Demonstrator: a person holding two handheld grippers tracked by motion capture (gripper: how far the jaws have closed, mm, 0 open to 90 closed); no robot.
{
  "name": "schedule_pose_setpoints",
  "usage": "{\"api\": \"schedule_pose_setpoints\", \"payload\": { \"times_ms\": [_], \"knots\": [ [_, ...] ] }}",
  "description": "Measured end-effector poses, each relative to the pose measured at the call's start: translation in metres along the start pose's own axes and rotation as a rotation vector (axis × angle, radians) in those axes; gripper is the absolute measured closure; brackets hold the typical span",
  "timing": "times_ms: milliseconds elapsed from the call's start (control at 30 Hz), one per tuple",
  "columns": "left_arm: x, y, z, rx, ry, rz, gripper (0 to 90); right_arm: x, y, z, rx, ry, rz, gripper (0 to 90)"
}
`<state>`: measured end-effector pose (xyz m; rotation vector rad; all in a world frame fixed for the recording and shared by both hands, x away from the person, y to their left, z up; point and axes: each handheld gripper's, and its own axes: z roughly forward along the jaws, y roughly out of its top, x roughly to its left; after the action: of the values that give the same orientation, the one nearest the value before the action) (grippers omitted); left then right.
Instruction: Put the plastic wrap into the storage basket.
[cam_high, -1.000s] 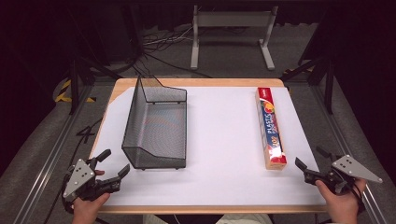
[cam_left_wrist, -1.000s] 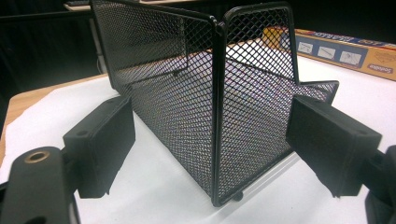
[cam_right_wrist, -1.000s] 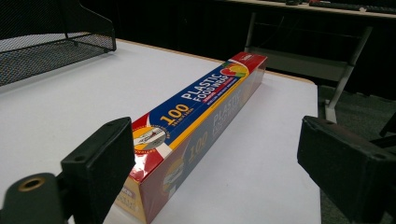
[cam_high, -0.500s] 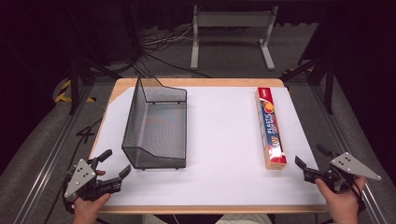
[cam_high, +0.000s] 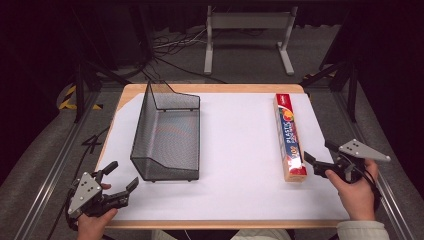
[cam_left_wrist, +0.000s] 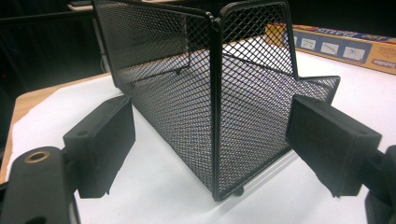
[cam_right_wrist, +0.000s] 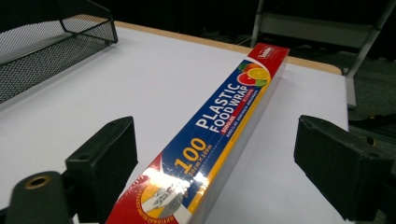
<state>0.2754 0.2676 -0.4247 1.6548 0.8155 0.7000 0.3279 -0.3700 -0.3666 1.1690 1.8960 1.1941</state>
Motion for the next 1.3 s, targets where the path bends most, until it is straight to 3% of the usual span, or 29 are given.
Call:
{"api": "schedule_pose_setpoints", "payload": {
  "times_ms": [133,233,333,500,600,700,967,1200,1233,1300],
  "knots": [
    [-0.001,-0.001,-0.001,0.002,-0.001,-0.003,16.9,-0.002,0.013,0.012,0.113,-0.035,0.037,13.4],
    [-0.001,-0.001,-0.002,0.002,0.000,-0.001,16.9,-0.002,0.019,0.017,0.138,-0.030,0.049,13.2],
    [-0.001,-0.001,-0.002,-0.001,-0.001,-0.004,16.9,-0.003,0.026,0.023,0.143,-0.029,0.031,12.2],
    [-0.001,-0.001,-0.001,0.003,-0.010,0.003,16.8,-0.011,0.034,0.032,0.117,-0.022,0.071,9.3],
    [-0.001,-0.001,-0.001,0.001,-0.015,0.000,16.8,-0.012,0.040,0.038,0.129,-0.042,0.058,5.1],
    [-0.001,-0.001,-0.001,0.002,-0.014,0.002,16.8,-0.012,0.046,0.044,0.140,-0.040,0.091,5.1],
    [0.000,-0.002,-0.002,0.001,-0.010,-0.005,16.8,-0.006,0.067,0.077,0.257,-0.015,0.104,12.3],
    [0.000,-0.002,-0.002,0.000,-0.009,-0.002,16.8,-0.007,0.075,0.096,0.304,-0.066,0.103,13.1],
    [0.000,-0.002,-0.003,0.002,-0.010,-0.003,16.8,-0.008,0.076,0.101,0.330,-0.103,0.139,16.3],
    [0.000,-0.002,-0.002,0.002,-0.011,-0.004,16.9,-0.008,0.076,0.103,0.335,-0.116,0.144,16.9]
  ]
}}
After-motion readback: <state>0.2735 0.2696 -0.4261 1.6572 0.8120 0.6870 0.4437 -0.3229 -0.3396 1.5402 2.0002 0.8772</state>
